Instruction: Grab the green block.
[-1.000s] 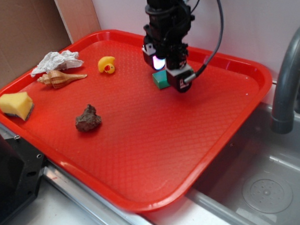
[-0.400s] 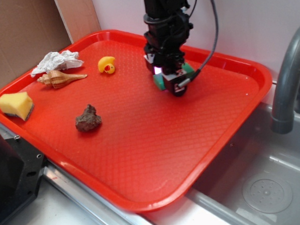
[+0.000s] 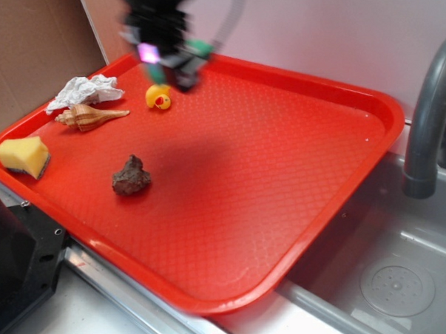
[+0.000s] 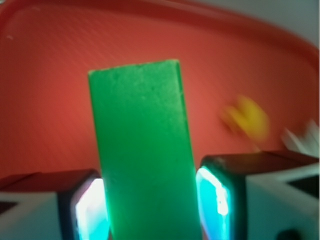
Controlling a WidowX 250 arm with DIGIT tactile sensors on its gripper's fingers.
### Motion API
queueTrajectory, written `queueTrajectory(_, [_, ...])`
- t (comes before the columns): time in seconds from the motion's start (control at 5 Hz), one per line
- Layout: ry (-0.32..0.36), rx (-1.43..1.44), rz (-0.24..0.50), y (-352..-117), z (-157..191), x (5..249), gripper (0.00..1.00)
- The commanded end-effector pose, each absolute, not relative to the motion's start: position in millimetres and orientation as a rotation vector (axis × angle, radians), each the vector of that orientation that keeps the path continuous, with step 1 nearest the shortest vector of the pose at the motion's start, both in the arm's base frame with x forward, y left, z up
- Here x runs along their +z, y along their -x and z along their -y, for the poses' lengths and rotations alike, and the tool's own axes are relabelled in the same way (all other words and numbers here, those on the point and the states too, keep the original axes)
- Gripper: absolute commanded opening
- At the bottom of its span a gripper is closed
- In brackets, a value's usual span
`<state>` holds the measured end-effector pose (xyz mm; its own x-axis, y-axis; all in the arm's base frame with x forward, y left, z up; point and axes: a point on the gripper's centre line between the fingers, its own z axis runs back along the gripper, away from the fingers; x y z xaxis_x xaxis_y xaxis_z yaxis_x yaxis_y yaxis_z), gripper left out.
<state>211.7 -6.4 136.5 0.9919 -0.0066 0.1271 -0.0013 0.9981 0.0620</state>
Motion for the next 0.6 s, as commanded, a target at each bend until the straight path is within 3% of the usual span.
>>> queueTrajectory(0.0, [0.035,0.216,0.184,-197,-23,221,0.0])
queueTrajectory(0.2, [0.064,0.224,0.253,-202,-26,235,0.0])
queueTrajectory(0.4, [0.024,0.245,0.201,-207,-26,224,0.0])
